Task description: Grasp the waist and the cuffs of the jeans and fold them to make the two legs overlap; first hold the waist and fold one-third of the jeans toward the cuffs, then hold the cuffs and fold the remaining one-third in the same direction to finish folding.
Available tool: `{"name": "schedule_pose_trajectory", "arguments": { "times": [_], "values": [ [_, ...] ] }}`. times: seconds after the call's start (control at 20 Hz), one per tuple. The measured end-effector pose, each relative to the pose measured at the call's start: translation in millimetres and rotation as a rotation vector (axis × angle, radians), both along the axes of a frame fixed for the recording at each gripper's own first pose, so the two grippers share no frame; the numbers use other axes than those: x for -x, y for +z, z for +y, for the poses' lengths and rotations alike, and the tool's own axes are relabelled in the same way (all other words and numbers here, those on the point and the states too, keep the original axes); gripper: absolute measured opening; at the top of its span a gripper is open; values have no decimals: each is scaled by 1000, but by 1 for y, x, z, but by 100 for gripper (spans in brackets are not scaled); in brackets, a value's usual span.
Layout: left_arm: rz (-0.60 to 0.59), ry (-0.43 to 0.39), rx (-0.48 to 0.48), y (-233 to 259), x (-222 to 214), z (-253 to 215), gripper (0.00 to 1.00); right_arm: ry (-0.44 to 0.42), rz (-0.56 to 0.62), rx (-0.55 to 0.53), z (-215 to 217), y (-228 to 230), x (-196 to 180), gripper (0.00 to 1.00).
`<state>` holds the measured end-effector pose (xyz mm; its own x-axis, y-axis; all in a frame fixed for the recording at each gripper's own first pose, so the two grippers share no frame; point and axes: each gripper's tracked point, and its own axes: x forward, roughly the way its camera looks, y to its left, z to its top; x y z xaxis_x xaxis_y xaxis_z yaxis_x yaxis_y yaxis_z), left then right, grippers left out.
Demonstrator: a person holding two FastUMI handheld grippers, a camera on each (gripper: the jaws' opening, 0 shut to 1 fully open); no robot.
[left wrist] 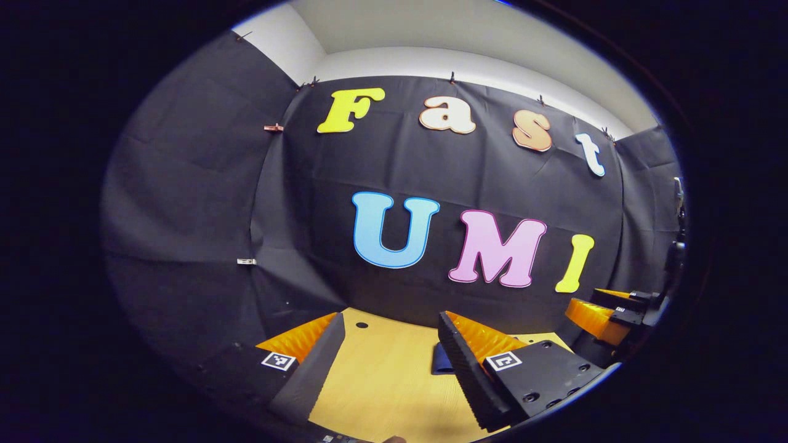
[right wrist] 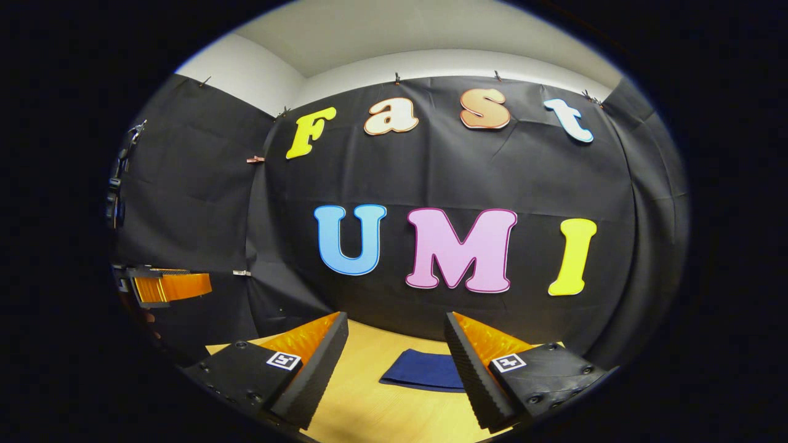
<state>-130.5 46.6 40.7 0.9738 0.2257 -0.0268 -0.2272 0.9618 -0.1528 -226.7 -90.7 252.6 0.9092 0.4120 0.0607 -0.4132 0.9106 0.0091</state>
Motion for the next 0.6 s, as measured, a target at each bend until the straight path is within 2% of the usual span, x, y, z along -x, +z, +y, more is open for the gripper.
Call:
{"name": "schedule_pose_trajectory", "arguments": {
  "times": [0.6],
  "values": [
    [20, -1, -3, -5, -6, 1, 96, -27, 11, -2, -11, -2, -5, 96]
  ]
}}
